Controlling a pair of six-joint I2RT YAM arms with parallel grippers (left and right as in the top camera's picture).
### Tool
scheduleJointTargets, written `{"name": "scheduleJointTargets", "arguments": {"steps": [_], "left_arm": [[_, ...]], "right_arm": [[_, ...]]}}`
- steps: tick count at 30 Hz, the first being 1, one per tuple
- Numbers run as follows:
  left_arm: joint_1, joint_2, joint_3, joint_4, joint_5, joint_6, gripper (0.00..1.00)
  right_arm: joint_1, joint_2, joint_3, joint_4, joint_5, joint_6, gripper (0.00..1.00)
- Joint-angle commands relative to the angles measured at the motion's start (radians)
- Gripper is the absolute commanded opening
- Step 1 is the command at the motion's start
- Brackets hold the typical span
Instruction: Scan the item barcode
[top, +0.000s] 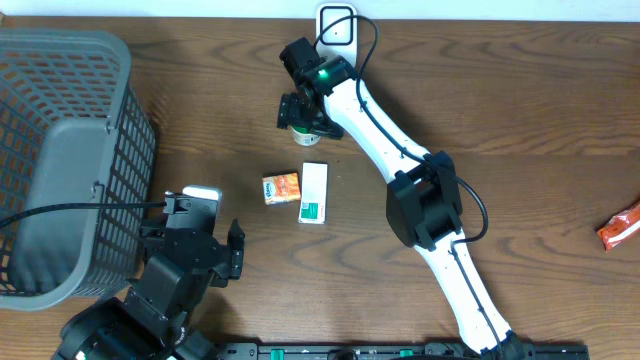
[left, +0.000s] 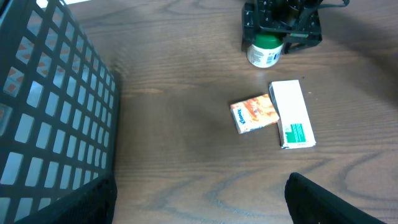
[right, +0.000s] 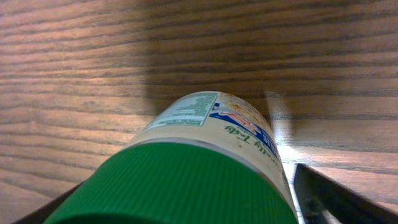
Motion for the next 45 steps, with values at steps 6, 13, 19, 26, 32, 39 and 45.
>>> {"name": "scheduleJointTargets", "arguments": {"steps": [6, 13, 19, 26, 32, 39, 45], "left_arm": [[-0.003, -0.001, -0.003, -0.003, -0.013, -0.005, 0.85], [-0.003, -0.001, -0.003, -0.003, -0.013, -0.005, 0.85], [-0.003, -0.001, -0.003, -0.003, -0.013, -0.005, 0.85], [-0.003, -0.001, -0.003, -0.003, -0.013, -0.005, 0.85], [-0.003, -0.001, -0.003, -0.003, -0.013, -0.005, 0.85], [-0.003, -0.001, -0.003, -0.003, -0.013, -0.005, 0.85], [-0.003, -0.001, -0.003, -0.003, -0.013, -0.005, 0.85]], "right_arm": [[-0.009, -0.001, 0.013, -0.026, 0.0, -0.055, 0.63], [-0.038, -0.003, 0.065, -0.223, 0.075, -0.074, 0.54], [-0.086, -0.003, 0.127, -0.449, 0.116, -0.119, 0.55], [-0.094, -0.003, 0.126, -0.5, 0.147, -0.133, 0.55], [-0.054, -0.003, 0.125, -0.454, 0.249, -0.133, 0.61], [-0.014, -0.003, 0.124, -0.444, 0.251, -0.132, 0.63], [-0.014, -0.003, 0.124, -0.398, 0.25, -0.132, 0.74]]}}
